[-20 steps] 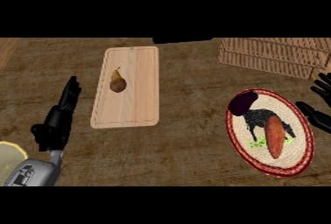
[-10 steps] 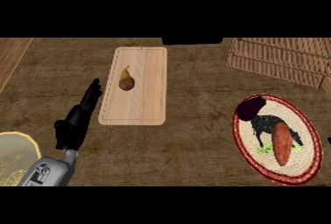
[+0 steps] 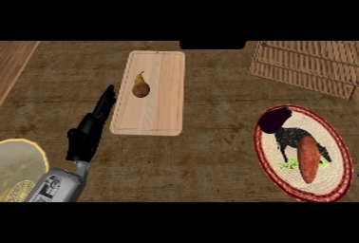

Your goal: Pick the sweet potato from the placemat and place it in the tiered shelf

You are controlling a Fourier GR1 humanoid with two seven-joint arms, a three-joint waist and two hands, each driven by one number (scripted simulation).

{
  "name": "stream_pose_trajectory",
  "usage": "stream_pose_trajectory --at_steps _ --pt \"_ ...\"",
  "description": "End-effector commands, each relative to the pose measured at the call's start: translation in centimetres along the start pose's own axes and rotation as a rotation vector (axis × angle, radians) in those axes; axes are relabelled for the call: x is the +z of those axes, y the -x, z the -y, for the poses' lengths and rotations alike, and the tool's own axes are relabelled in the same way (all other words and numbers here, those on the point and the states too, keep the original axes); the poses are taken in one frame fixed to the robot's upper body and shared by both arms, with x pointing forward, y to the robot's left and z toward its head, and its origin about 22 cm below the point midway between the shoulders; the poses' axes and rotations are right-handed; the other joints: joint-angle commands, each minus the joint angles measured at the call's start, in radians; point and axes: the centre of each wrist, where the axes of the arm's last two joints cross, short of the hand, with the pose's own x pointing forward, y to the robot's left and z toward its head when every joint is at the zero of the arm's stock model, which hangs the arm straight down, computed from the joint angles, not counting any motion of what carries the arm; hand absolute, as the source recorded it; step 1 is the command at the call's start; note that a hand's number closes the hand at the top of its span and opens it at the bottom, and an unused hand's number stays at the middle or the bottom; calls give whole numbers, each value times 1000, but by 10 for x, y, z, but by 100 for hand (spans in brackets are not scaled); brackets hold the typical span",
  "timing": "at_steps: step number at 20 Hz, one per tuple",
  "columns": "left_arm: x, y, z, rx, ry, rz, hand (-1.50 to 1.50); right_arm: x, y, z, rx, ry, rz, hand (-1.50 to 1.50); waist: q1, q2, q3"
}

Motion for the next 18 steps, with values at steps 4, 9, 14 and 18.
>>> stream_pose_trajectory --at_steps 4,9,14,18 --pt "7 -9 4 1 6 0 0 -10 -75 -2 224 -152 -92 -150 10 -3 -2" --pt "5 -1 1 -17 7 8 0 -8 -110 -10 448 -349 -165 -150 7 -1 -2" --pt "2 15 -5 9 26 -12 0 -8 -155 -34 651 -379 -223 -150 9 2 -3" --pt "-2 -8 10 -16 1 -15 0 13 -165 -50 668 -388 -251 -150 4 -1 0"
